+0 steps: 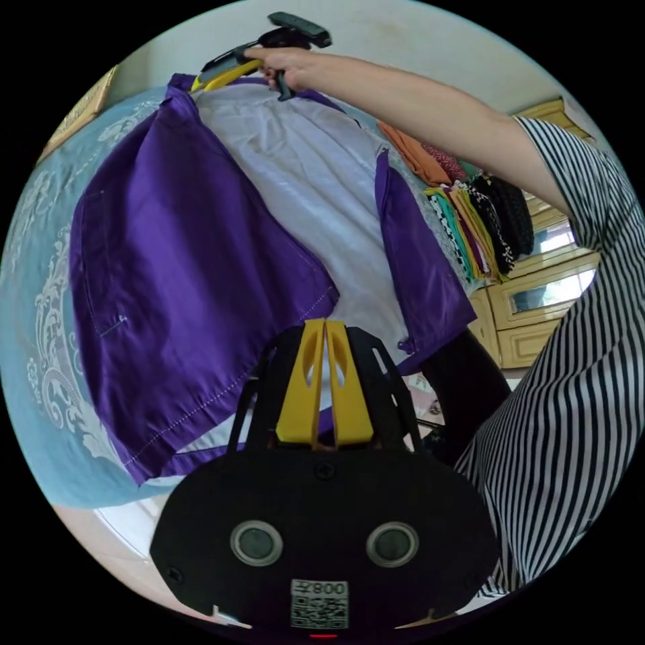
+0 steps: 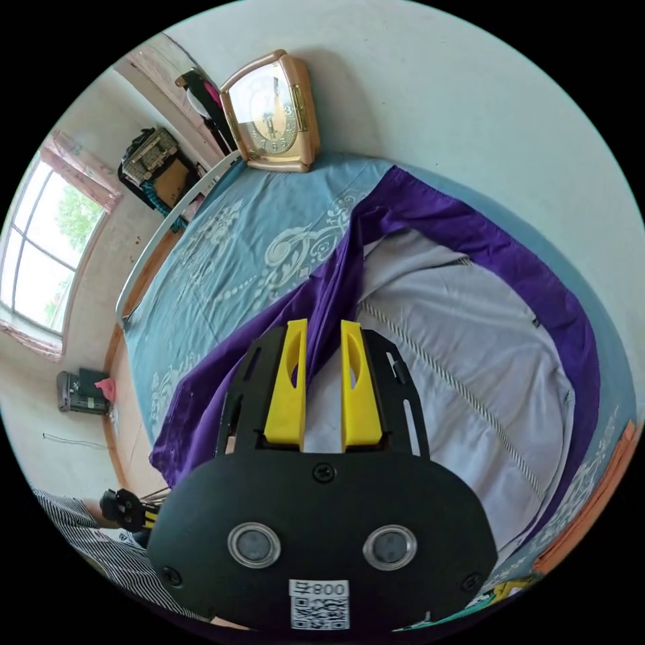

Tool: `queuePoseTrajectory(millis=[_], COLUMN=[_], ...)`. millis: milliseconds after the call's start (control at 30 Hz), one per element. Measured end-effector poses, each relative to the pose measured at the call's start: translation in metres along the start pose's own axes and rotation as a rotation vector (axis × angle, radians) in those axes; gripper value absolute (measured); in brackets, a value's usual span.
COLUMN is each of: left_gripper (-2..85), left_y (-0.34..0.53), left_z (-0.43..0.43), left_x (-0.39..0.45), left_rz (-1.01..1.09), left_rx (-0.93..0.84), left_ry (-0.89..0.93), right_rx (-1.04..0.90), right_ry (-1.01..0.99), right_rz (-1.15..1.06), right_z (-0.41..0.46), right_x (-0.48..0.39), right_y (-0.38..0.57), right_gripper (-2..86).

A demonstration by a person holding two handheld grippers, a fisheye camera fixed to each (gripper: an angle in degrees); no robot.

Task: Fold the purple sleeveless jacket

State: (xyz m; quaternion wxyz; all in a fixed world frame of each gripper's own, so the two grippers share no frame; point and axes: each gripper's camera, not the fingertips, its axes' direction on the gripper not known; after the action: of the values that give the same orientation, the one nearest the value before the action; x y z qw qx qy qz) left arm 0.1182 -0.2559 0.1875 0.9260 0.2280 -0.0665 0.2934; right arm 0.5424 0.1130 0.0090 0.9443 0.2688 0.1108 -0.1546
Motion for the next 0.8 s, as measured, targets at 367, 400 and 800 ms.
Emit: queuePoseTrajectory(millis=[367, 400, 800], left_gripper=[0.7, 0.5, 0.0], left_y=[0.047, 0.055, 0.12], left_z=[0.005, 0.001, -0.05], left_x=[-0.002, -0.003, 0.011], left_rz=[-0.003, -0.016, 0.027], left_rx=[-0.068, -0.057, 0.035], left_ry=[-0.053, -0.032, 0.135], right_rx=[-0.108, -0.102, 0.038], right_ry=[-0.015, -0.042, -0.203], right_rz=[0.046, 0.05, 0.066], right_z=[0.043, 0.038, -0.034], right_x=[-0.012, -0.01, 0.01], right_y=[-0.028, -0.026, 0.037], right_gripper=[3.0, 2.3, 0.6])
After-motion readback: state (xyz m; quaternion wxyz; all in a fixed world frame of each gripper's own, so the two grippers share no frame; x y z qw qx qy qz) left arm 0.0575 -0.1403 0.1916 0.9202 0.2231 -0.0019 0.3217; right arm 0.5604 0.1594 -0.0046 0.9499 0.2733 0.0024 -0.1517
